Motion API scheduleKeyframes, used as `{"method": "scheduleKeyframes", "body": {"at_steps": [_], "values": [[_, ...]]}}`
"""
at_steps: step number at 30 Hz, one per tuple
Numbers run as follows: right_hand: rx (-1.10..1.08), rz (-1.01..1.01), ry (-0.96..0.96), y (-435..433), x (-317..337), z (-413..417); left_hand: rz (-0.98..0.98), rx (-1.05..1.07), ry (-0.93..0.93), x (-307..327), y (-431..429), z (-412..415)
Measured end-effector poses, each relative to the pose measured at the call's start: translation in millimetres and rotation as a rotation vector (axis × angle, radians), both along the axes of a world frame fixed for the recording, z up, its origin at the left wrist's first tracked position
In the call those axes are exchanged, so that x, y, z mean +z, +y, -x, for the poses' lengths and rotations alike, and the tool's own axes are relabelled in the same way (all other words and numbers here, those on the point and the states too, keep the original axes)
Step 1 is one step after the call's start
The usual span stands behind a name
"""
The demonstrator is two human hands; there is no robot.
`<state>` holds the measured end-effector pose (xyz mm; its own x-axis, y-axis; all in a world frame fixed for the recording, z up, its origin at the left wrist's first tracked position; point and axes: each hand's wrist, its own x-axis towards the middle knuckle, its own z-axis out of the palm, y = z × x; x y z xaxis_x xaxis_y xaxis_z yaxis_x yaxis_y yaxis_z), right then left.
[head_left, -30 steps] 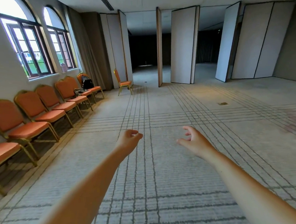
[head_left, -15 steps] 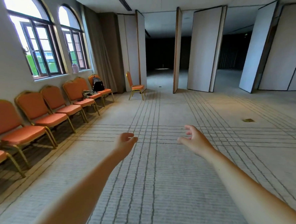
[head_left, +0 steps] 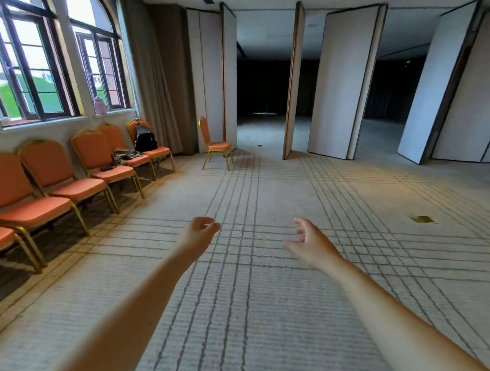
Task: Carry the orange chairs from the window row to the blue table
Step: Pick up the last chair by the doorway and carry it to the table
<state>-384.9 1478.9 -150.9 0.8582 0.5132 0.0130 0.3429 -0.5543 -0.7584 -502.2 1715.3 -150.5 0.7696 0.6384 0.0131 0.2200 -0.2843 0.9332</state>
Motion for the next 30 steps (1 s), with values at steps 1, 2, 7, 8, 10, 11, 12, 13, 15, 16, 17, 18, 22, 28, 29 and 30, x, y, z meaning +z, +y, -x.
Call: {"method": "scheduleKeyframes", "body": {"at_steps": [1,2,7,8,10,11,12,13,15,16,17,18,22,28,29,30], "values": [[-0.005,0.0,-0.009,14,1,-24,-0.006,-0.008,-0.001,1,14,-25],[-0.009,-0.003,-0.006,26,3,-47,-0.008,-0.013,-0.001,1,28,-49],[-0.028,0.005,0.029,87,-3,-165,-0.039,-0.048,0.044,-8,84,-164],[-0.036,-0.004,0.036,99,-4,-189,-0.043,-0.057,0.054,-11,96,-188],[-0.039,-0.023,0.043,126,-10,-245,-0.034,-0.059,0.064,-19,125,-242],[-0.036,-0.025,0.036,138,-11,-269,-0.031,-0.054,0.062,-21,137,-265],[-0.031,-0.03,0.03,151,-13,-296,-0.023,-0.044,0.059,-23,150,-292],[-0.028,-0.039,0.022,164,-16,-325,-0.018,-0.04,0.058,-26,163,-320],[-0.025,-0.048,0.016,189,-19,-386,0.008,-0.027,0.055,-28,188,-382],[-0.019,-0.04,0.017,202,-16,-416,0.025,-0.016,0.058,-25,200,-411],[-0.015,-0.034,0.018,212,-14,-438,0.035,-0.018,0.061,-22,207,-432],[-0.01,-0.037,0.012,227,-9,-469,0.041,-0.018,0.052,-16,219,-463],[0.018,-0.038,-0.008,287,8,-584,0.028,-0.006,0.018,0,269,-570],[0.066,0.006,0.008,375,6,-711,0.037,0.048,0.045,-6,359,-692],[0.07,0.012,0.008,393,4,-735,0.039,0.048,0.046,-10,377,-715],[0.074,0.019,0.006,408,2,-754,0.038,0.044,0.046,-13,391,-734]]}}
